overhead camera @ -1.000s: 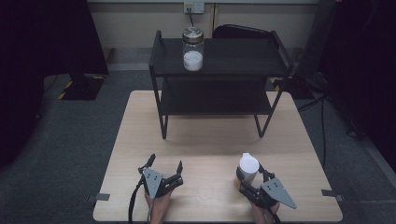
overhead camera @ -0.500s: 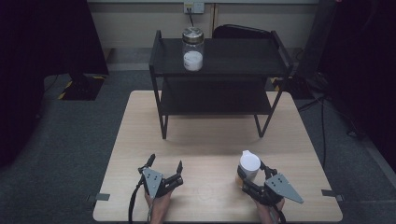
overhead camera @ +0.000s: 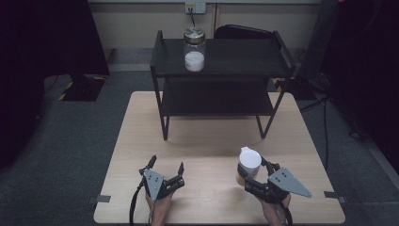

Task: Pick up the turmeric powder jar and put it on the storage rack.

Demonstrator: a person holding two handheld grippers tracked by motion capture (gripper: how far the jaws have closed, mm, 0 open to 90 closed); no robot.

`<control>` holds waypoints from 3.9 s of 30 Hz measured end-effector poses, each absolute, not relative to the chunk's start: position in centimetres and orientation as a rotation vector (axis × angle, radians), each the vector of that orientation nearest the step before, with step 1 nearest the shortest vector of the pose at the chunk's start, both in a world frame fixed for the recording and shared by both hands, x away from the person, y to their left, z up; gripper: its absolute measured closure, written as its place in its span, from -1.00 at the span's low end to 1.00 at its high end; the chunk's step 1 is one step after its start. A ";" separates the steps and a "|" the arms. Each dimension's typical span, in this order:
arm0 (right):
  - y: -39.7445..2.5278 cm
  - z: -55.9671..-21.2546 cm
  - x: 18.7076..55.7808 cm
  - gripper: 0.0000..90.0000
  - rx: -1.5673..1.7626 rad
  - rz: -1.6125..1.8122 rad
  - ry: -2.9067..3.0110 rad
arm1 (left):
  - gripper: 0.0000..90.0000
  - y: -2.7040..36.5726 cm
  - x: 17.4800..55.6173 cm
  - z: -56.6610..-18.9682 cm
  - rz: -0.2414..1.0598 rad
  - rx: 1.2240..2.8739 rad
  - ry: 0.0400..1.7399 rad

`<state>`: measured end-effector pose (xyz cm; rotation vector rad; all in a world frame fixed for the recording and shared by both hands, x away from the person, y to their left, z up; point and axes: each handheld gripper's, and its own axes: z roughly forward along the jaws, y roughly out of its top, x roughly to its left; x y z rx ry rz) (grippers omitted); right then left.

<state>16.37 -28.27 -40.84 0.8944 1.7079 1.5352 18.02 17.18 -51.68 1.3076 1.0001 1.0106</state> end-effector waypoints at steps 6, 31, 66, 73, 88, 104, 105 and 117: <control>-28.9 -39.1 16.8 -0.32 0.850 1.578 1.733 | -0.97 17.2 18.0 -51.7 1.011 1.308 1.000; -31.2 -30.6 21.3 -0.32 0.666 1.686 1.807 | -0.97 17.2 18.0 -51.7 1.010 1.308 0.999; -23.5 -16.9 30.8 -0.32 0.771 1.652 1.554 | -0.95 17.1 18.0 -51.7 1.013 1.310 1.000; -21.2 -16.6 33.7 -0.32 0.891 1.564 1.504 | -0.95 17.1 18.0 -51.6 1.019 1.311 1.002; -19.7 -18.1 36.6 -0.32 1.011 1.527 1.444 | -0.95 17.0 17.9 -51.6 1.024 1.308 1.007; -18.8 -18.7 36.2 -0.35 0.973 1.491 1.432 | -0.94 16.9 17.8 -51.7 1.028 1.305 1.011; -18.8 -18.8 36.2 -0.61 0.966 1.492 1.429 | -0.94 16.9 17.8 -51.6 1.027 1.306 1.011; -18.0 -19.6 35.2 -1.00 0.928 1.550 1.384 | -0.95 16.9 17.8 -51.7 1.026 1.304 1.011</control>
